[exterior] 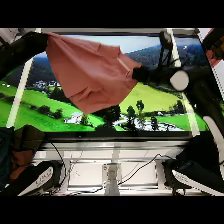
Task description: Fold the clothes and pants, and hang the long-sleeved shirts on hangers.
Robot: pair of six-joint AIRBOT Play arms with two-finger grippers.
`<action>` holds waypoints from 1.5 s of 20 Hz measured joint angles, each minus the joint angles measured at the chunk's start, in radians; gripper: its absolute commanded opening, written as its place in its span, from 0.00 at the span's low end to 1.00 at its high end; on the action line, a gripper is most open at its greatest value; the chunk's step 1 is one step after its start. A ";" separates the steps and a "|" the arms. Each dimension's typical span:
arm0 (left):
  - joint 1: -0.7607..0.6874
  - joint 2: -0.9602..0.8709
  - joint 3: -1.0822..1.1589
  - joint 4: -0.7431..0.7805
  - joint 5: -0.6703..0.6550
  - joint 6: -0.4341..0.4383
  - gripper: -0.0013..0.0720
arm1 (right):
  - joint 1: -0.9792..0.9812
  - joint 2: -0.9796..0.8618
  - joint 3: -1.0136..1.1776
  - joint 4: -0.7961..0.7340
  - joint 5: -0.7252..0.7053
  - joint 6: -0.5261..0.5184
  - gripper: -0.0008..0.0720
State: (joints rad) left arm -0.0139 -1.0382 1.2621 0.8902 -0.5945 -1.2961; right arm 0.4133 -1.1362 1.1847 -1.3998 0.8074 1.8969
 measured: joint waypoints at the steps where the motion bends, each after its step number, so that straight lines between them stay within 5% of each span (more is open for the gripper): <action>1: 0.000 -0.012 0.004 0.014 -0.028 0.001 0.03 | 0.021 0.028 -0.059 0.000 -0.031 0.039 0.04; 10: -0.076 -0.230 0.013 0.057 -0.236 0.041 0.09 | 0.192 0.239 -0.518 -0.046 -0.250 0.335 0.04; 11: -0.082 -0.251 0.013 0.059 -0.241 0.049 0.34 | 0.197 0.246 -0.541 -0.051 -0.256 0.342 0.04; 12: -0.087 -0.271 0.013 0.059 -0.242 0.056 0.71 | 0.201 0.250 -0.556 -0.058 -0.260 0.349 0.07; 13: -0.090 -0.287 0.013 0.060 -0.246 0.062 0.95 | 0.203 0.253 -0.568 -0.066 -0.261 0.354 0.20; 14: -0.090 -0.298 0.013 0.059 -0.249 0.066 0.98 | 0.205 0.256 -0.576 -0.069 -0.269 0.358 0.48; 15: -0.091 -0.304 0.013 0.059 -0.253 0.068 0.98 | 0.206 0.257 -0.582 -0.076 -0.278 0.359 0.69; 16: -0.089 -0.308 0.013 0.060 -0.256 0.071 0.97 | 0.207 0.258 -0.586 -0.082 -0.284 0.357 0.73; 22: -0.048 -0.258 0.014 0.136 -0.352 0.081 0.97 | 0.186 0.261 -0.593 -0.148 -0.301 0.320 0.73; 25: -0.033 -0.238 0.006 0.195 -0.510 0.081 0.78 | 0.120 0.260 -0.578 -0.164 -0.330 0.313 0.72; 30: -0.060 -0.222 -0.099 0.145 -0.610 0.082 0.78 | -0.047 0.199 -0.459 -0.169 -0.327 0.213 0.72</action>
State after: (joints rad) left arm -0.0738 -1.2598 1.1629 1.0351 -1.2045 -1.2144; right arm 0.3668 -0.9371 0.7258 -1.5688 0.4805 2.1101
